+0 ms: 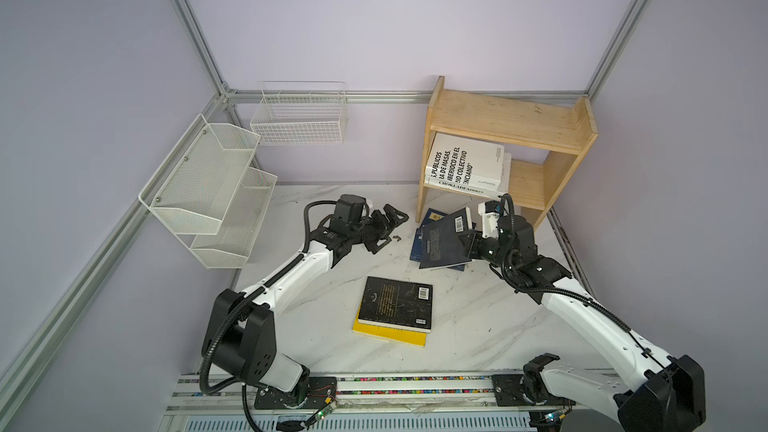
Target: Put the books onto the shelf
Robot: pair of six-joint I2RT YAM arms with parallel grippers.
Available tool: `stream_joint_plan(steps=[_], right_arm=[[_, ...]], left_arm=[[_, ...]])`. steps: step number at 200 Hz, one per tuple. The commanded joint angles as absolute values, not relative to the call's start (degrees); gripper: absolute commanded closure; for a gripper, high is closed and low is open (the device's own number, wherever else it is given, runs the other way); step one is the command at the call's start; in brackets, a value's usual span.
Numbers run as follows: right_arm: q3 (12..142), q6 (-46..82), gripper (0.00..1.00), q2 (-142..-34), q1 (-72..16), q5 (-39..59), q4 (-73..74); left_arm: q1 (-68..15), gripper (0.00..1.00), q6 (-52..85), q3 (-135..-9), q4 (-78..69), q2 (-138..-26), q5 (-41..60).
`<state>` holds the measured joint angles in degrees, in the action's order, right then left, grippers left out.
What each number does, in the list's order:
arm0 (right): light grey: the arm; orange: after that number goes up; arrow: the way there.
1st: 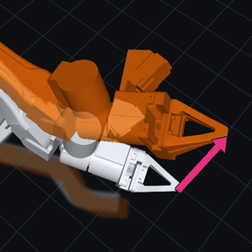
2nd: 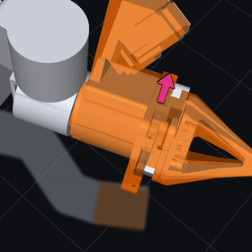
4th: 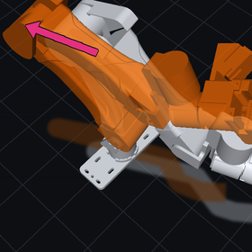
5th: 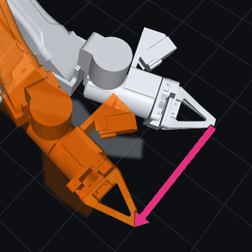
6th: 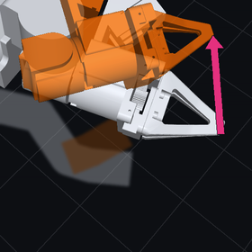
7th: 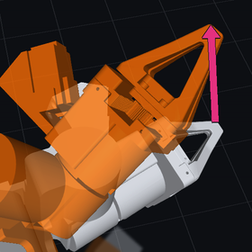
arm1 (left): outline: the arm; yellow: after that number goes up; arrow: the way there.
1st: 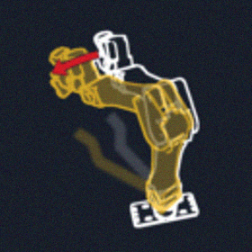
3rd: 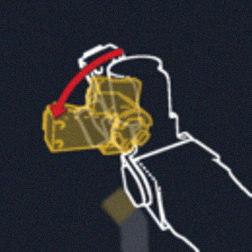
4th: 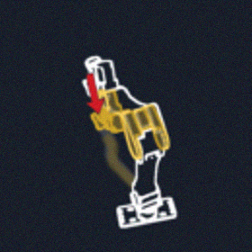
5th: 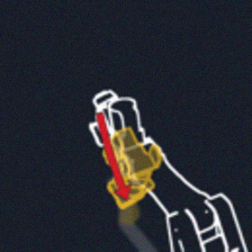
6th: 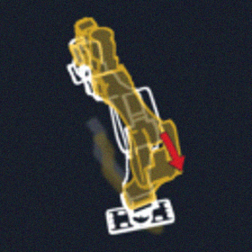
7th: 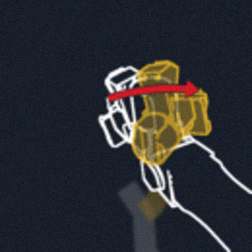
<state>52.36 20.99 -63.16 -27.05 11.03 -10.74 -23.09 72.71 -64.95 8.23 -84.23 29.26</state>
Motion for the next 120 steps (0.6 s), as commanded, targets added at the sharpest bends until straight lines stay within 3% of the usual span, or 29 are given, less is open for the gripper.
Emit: stream_joint_plan(steps=[1, 45, 101, 120], right_arm=[[57.11, 7.32, 0.87, -60.85, -30.75, 6.39, -13.61], [60.23, -3.64, 0.86, -61.01, -40.78, -3.49, -12.05], [61.65, -15.76, 0.88, -65.16, -54.06, -15.97, -9.97], [61.78, -18.81, 0.88, -65.92, -56.96, -17.93, -8.50]], left_arm=[[-21.98, 0.00, 89.72, -59.85, -3.64, -83.13, 41.35], [-21.97, 0.01, 103.40, -55.49, -14.46, -83.20, 43.68], [-21.88, 0.04, 103.84, -55.55, -11.80, -84.25, 45.06], [-21.88, 0.10, 103.76, -55.22, -11.74, -85.04, 46.97]])
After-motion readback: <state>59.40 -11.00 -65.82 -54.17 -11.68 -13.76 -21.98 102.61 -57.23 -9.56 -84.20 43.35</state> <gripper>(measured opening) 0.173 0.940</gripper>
